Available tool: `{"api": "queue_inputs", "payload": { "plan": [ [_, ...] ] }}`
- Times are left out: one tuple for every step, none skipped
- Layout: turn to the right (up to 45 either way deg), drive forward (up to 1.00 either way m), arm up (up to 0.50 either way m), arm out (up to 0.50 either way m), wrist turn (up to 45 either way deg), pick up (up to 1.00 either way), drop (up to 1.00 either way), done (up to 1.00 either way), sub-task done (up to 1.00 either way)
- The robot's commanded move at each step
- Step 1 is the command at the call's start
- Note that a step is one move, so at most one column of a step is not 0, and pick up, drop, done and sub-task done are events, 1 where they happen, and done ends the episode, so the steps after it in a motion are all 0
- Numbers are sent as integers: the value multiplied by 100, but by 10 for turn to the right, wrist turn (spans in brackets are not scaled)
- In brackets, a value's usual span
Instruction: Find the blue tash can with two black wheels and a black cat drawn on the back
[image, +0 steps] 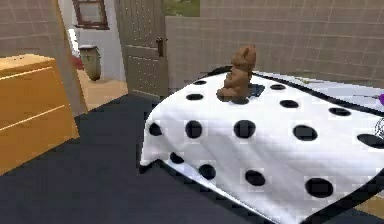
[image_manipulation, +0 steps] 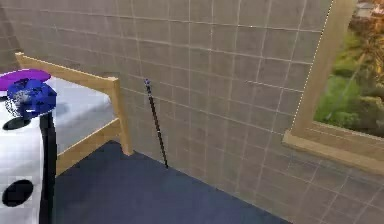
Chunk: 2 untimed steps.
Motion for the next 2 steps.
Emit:
{"api": "queue_inputs", "payload": {
  "plan": [
    [-360,0,0,0,0,0,0,0,0],
    [0,100,0,0,0,0,0,0,0]
  ]
}}
